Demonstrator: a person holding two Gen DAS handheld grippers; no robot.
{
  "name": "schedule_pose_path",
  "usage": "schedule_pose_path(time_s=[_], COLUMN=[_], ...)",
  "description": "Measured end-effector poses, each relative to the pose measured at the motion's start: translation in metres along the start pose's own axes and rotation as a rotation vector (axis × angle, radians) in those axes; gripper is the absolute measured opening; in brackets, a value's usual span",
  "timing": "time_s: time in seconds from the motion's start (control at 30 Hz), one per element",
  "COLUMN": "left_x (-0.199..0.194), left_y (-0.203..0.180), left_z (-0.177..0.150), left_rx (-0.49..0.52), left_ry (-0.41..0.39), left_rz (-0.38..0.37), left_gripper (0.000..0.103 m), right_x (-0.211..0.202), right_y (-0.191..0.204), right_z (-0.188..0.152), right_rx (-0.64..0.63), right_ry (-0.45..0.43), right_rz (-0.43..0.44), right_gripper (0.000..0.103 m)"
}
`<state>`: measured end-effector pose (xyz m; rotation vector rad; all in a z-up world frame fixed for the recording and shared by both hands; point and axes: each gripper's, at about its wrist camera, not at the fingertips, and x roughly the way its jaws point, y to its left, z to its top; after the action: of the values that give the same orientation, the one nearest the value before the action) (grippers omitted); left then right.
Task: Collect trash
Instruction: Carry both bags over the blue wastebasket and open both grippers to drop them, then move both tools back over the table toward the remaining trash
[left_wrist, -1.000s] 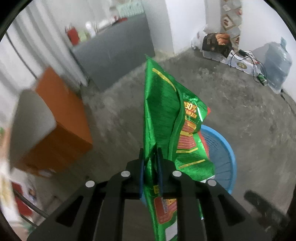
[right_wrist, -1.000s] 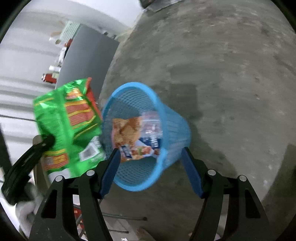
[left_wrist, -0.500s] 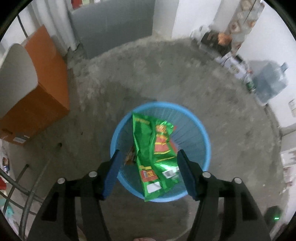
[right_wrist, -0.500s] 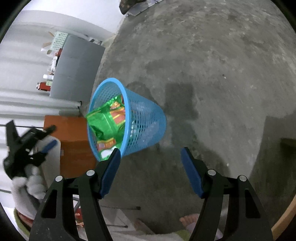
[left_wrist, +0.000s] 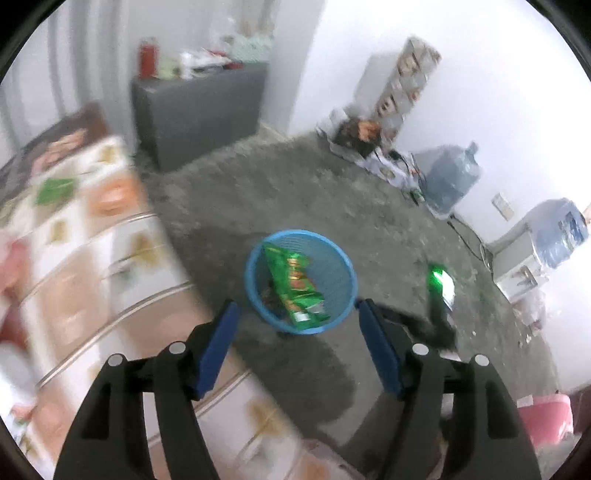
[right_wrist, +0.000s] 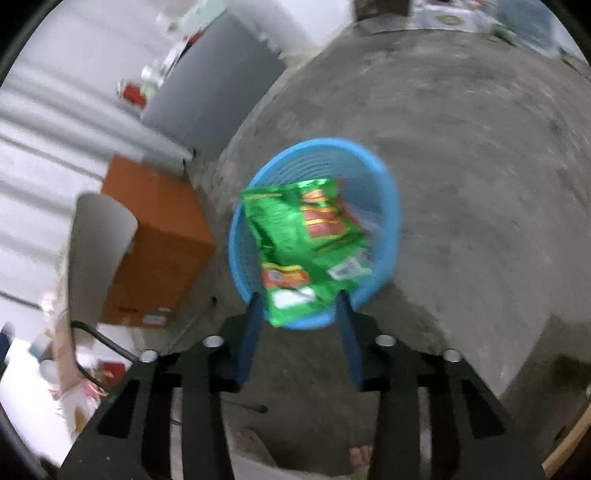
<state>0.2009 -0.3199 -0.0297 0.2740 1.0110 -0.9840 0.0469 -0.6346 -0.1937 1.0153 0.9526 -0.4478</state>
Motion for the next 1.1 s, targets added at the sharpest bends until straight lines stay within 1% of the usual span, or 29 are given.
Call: schedule_pose_path(time_s=[0.03,0.07,0.1,0.2,0.23,0.27,0.3,0.33,0.4,0.47,0.53,0.6,0.63,0.67,0.7,0.77,0.8,0.83,0.9,0.93,1.0,1.03,1.1], left_x=[-0.01,-0.028,-0.04,-0.077,-0.084,-0.096,-0.103,-0.109,-0.123,-0.133,-0.139,-0.141,-0.142,-0.142,-0.143,-0.141,-0.141,-0.141,-0.141,-0.141,-0.144,-0.146,-0.149], left_y=[0.009,0.026,0.038,0.084,0.094,0.111,0.121,0.13,0.149,0.163,0.169,0.177,0.18,0.18,0.182,0.183,0.181,0.179,0.176,0.173,0.166,0.162,0.156], left_z=[-0.007,-0.019,-0.028,-0.065,-0.073,-0.087,-0.096,-0.104,-0.12,-0.133,-0.14,-0.144,-0.145,-0.146,-0.146,-0.144,-0.144,-0.144,-0.144,-0.143,-0.142,-0.142,-0.141], left_rx=[-0.015,-0.047,-0.07,-0.173,-0.198,-0.245,-0.276,-0.302,-0.363,-0.412,-0.436,-0.45,-0.451,-0.45,-0.448,-0.446,-0.446,-0.448,-0.444,-0.438,-0.41,-0.394,-0.376], left_ry=[-0.012,-0.033,-0.047,-0.084,-0.091,-0.1,-0.104,-0.109,-0.122,-0.134,-0.139,-0.139,-0.138,-0.137,-0.139,-0.15,-0.154,-0.16,-0.169,-0.172,-0.192,-0.202,-0.215], left_rz=[0.009,0.025,0.035,0.089,0.104,0.126,0.139,0.151,0.177,0.209,0.225,0.235,0.235,0.237,0.236,0.228,0.219,0.207,0.186,0.18,0.171,0.164,0.163], left_gripper=[0.067,0.067,0.067,0.067,0.067,0.067,0.067,0.067,0.067,0.067,0.067,0.067,0.067,0.067,0.067,0.067,0.067,0.067,0.067,0.067,0.067,0.067,0.067], right_x=[0.02,0.041,0.06,0.123,0.151,0.169,0.189,0.215,0.247,0.269,0.286,0.295,0.298,0.296,0.291,0.278,0.27,0.259,0.23,0.214,0.183,0.163,0.128], right_y=[0.012,0.021,0.026,0.034,0.035,0.033,0.03,0.024,0.017,0.008,-0.002,-0.01,-0.015,-0.017,-0.016,-0.013,-0.012,-0.01,-0.002,0.001,0.004,0.005,0.006], right_z=[0.01,0.019,0.026,0.046,0.053,0.055,0.057,0.057,0.056,0.058,0.059,0.06,0.06,0.06,0.061,0.06,0.06,0.059,0.053,0.048,0.038,0.032,0.019], right_rx=[-0.021,-0.033,-0.039,-0.065,-0.082,-0.086,-0.076,-0.046,-0.017,0.003,0.041,0.076,0.105,0.104,0.091,0.073,0.066,0.053,-0.003,-0.019,-0.026,-0.019,-0.021], right_ry=[0.031,0.063,0.093,0.157,0.189,0.221,0.266,0.329,0.395,0.425,0.458,0.487,0.506,0.507,0.493,0.454,0.432,0.403,0.333,0.297,0.232,0.193,0.137], right_rz=[-0.013,-0.037,-0.066,-0.206,-0.272,-0.294,-0.301,-0.305,-0.313,-0.349,-0.351,-0.349,-0.341,-0.349,-0.366,-0.375,-0.379,-0.381,-0.382,-0.376,-0.339,-0.309,-0.251], right_gripper=[0.023,0.022,0.017,0.013,0.013,0.013,0.013,0.013,0.013,0.014,0.013,0.013,0.013,0.013,0.014,0.022,0.031,0.035,0.037,0.042,0.043,0.046,0.046])
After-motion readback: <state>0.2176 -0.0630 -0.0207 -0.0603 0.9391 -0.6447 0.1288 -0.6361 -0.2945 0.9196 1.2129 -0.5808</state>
